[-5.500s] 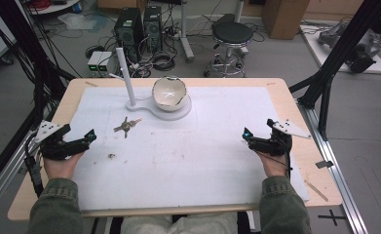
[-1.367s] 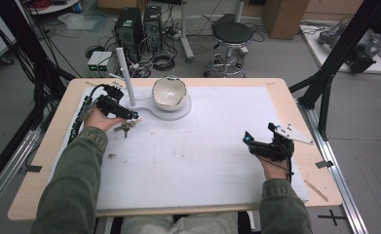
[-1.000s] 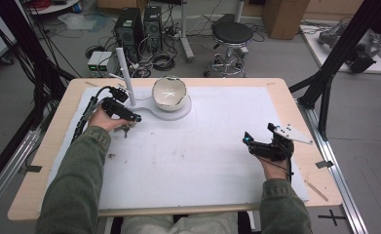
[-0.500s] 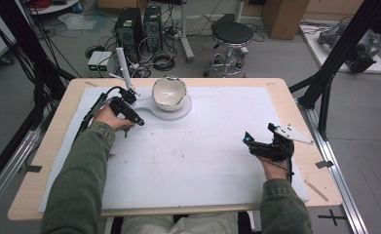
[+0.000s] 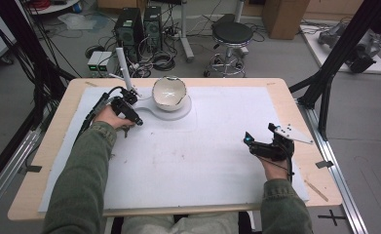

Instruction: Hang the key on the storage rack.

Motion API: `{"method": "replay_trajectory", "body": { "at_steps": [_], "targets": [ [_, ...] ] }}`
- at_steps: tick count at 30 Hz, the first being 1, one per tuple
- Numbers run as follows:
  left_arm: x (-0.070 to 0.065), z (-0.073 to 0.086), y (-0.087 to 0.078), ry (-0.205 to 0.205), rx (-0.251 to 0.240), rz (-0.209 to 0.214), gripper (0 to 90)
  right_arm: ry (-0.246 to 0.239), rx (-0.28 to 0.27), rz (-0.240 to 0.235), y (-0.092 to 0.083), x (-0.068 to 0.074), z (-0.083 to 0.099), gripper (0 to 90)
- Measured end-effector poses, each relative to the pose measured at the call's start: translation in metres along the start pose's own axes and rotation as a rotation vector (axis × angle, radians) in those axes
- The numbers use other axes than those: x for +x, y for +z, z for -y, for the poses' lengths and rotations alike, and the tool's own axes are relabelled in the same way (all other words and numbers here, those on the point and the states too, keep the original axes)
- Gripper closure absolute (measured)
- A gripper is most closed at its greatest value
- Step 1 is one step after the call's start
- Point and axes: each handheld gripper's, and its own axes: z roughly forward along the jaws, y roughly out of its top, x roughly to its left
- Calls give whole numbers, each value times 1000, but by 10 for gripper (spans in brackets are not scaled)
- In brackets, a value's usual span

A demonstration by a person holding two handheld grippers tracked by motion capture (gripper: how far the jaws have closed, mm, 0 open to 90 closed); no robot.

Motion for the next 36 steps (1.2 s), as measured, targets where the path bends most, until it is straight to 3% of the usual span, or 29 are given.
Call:
{"method": "replay_trajectory", "body": {
  "at_steps": [12, 13, 15, 20, 22, 25, 30, 36],
  "targets": [
    [1, -1, 6, -4, 25, -11, 429, -2, 0, 2, 0, 0, 0, 6],
    [0, 0, 6, -2, 27, -3, 456, -3, 0, 1, 0, 0, 0, 6],
    [0, 0, 6, 2, 30, 14, 610, -7, 7, -1, 0, 0, 0, 6],
    [3, 0, 5, -17, 31, 39, 696, -8, 9, -1, 0, 1, 0, 6],
    [5, 0, 4, -25, 31, 41, 798, -6, 13, -1, -1, 1, 0, 6],
    [5, 1, 5, -10, 26, 40, 800, -10, 9, 1, -1, 0, 0, 6],
    [2, 0, 4, 20, 23, 5, 803, -11, 10, 3, -1, -1, 0, 6],
    [-1, -1, -1, 35, 2, 6, 803, -8, 8, 7, -1, -1, 0, 6]
  ]
}}
